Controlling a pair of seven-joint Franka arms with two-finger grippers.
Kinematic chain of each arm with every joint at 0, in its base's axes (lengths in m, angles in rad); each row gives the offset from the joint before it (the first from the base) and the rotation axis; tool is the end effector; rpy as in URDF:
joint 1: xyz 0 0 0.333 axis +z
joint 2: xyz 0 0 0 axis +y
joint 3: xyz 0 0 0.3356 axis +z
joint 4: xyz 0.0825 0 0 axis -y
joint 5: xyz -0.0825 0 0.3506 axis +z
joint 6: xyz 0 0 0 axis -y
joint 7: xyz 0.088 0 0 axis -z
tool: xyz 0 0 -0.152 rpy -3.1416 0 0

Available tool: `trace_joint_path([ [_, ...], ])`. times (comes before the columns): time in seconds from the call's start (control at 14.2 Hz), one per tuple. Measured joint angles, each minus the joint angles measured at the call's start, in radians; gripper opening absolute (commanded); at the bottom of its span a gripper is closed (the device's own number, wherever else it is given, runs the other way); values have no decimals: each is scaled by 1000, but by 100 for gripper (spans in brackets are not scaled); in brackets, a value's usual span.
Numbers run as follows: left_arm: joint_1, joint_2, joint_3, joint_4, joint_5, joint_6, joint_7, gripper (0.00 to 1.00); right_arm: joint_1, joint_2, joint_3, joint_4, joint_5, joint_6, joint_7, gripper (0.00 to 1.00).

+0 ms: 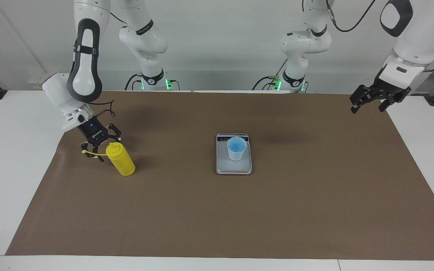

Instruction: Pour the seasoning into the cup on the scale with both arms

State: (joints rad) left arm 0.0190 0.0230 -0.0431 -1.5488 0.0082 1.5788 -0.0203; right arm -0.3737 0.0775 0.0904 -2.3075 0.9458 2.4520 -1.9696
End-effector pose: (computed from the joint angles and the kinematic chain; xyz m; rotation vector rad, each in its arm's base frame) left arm 0.5298 -0.0113 0.5974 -3.1345 0.0060 -0.0113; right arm 0.5015 -0.1218 0.3257 -2.4943 -1.2862 -0.8470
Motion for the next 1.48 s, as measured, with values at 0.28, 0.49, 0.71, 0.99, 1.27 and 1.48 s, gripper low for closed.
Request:
trace_joint_path([
  [0.28, 0, 0, 0, 0, 0, 0, 0, 100, -53, -1, -3, 4, -84, 0, 25, 100],
  [0.49, 0, 0, 0, 0, 0, 0, 0, 100, -78, -4, -4, 38, -227, 0, 164, 100],
  [0.71, 0, 0, 0, 0, 0, 0, 0, 100, -78, -15, -4, 86, -353, -27, 360, 100],
  [0.99, 0, 0, 0, 0, 0, 0, 0, 100, -76, -42, -4, 153, -518, -134, 686, 100],
  [1.27, 0, 0, 0, 0, 0, 0, 0, 100, -19, -125, 3, 170, -707, -200, 1105, 100],
  [1.48, 0, 0, 0, 0, 0, 0, 0, 100, 74, -182, 8, 190, -848, -270, 1423, 100],
])
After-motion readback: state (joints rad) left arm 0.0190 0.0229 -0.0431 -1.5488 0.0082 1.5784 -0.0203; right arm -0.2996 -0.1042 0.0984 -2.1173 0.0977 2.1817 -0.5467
